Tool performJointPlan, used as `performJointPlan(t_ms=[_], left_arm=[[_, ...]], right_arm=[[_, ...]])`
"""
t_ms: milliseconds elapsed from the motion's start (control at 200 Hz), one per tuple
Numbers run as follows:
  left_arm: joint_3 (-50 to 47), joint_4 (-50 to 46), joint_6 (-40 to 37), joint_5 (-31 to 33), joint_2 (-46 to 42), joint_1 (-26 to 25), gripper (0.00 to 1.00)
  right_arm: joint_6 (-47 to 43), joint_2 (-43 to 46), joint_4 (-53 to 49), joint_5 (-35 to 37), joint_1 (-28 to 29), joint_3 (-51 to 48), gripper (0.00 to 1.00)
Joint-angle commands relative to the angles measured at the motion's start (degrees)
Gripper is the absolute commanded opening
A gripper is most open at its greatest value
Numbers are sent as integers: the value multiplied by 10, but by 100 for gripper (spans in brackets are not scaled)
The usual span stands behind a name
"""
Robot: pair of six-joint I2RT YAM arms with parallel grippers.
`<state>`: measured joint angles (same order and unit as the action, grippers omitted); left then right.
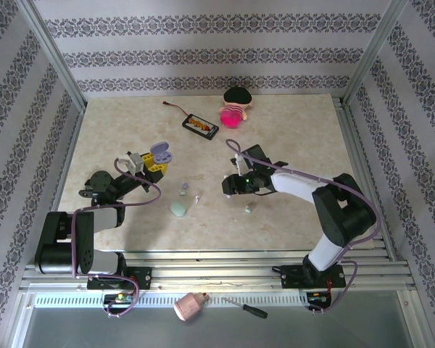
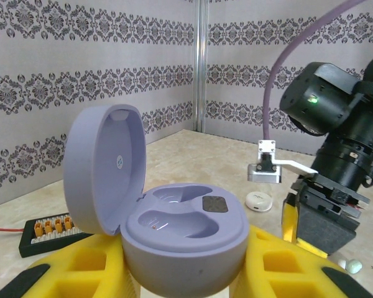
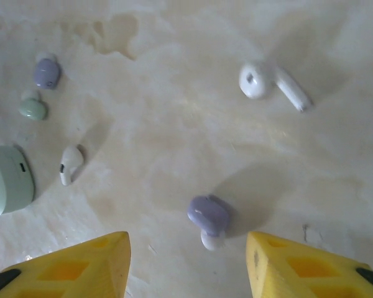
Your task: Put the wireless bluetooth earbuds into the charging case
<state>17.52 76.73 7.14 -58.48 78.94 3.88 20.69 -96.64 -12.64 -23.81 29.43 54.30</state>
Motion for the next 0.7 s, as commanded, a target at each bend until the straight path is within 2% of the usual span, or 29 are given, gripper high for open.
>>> performJointPlan(t_ms=[0, 295, 695], left_arm=[[5, 17, -4, -16, 0, 4, 16], [4, 10, -9, -18, -4, 4, 16], [8, 19, -4, -20, 3, 3, 16]], right_arm=[[-64, -38, -32, -45, -10, 36, 52], [-71, -106, -21, -115, -8, 72, 47], [-84, -82, -27, -125, -14, 33, 41]])
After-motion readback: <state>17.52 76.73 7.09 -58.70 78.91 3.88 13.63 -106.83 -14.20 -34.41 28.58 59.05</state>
